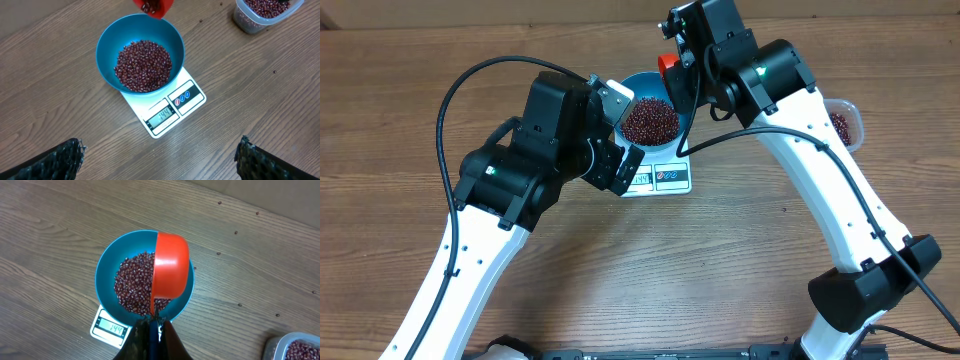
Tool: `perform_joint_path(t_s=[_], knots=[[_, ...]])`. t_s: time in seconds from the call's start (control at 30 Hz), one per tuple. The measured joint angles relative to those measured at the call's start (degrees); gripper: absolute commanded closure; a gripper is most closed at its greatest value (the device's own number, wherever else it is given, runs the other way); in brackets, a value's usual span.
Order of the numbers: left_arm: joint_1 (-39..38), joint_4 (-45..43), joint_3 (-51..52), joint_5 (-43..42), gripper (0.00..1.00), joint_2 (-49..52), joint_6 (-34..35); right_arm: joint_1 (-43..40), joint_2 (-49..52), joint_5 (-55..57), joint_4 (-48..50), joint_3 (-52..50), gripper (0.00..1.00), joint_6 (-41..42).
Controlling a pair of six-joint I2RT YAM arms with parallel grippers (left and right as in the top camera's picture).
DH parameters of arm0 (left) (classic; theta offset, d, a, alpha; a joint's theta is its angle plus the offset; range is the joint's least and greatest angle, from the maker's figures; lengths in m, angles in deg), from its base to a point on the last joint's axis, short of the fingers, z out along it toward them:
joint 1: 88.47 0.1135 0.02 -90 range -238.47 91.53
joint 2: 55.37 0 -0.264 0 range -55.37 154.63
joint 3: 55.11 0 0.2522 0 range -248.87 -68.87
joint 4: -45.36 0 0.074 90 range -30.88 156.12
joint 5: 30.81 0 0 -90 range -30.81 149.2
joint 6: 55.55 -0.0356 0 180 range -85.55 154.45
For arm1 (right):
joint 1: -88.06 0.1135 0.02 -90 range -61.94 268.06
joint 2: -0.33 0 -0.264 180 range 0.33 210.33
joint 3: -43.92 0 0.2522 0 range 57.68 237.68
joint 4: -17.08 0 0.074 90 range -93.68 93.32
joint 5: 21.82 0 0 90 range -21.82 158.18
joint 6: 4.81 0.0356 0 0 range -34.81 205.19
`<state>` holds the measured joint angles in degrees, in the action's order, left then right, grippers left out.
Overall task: Scoop item into bowl and weigh 150g on scale
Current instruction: 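Hold the scoop tipped over the bowl to empty remaining beans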
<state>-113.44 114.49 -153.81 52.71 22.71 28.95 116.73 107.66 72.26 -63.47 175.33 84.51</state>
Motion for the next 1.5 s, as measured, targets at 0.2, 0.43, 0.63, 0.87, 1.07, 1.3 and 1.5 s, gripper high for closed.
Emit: perform_joint_path(t_s=[0.2,0.43,0.63,0.87,1.07,1.3,1.5], knots=[[0.0,0.0,0.0,0.0,0.0,0.0,0.0,0.63,0.0,0.37,0.0,0.0,0.96,-1.36],[0.0,0.0,0.0,0.0,0.0,0.0,0.0,0.68,0.0,0.42,-0.02,0.0,0.96,-2.99],[0.0,0.0,0.0,0.0,0.01,0.0,0.0,0.68,0.0,0.24,0.02,0.0,0.96,-4.52],[0.0,0.0,0.0,0.0,0.0,0.0,0.0,0.68,0.0,0.17,0.15,0.0,0.96,-5.4],[0.0,0.0,0.0,0.0,0.0,0.0,0.0,0.68,0.0,-0.11,0.13,0.0,0.96,-6.38],[0.0,0.0,0.0,0.0,0.0,0.0,0.0,0.68,0.0,-1.92,0.17,0.0,0.96,-10.82],[0.0,0.0,0.0,0.0,0.01,0.0,0.0,0.68,0.0,-2.4,0.68,0.0,0.96,-13.97]])
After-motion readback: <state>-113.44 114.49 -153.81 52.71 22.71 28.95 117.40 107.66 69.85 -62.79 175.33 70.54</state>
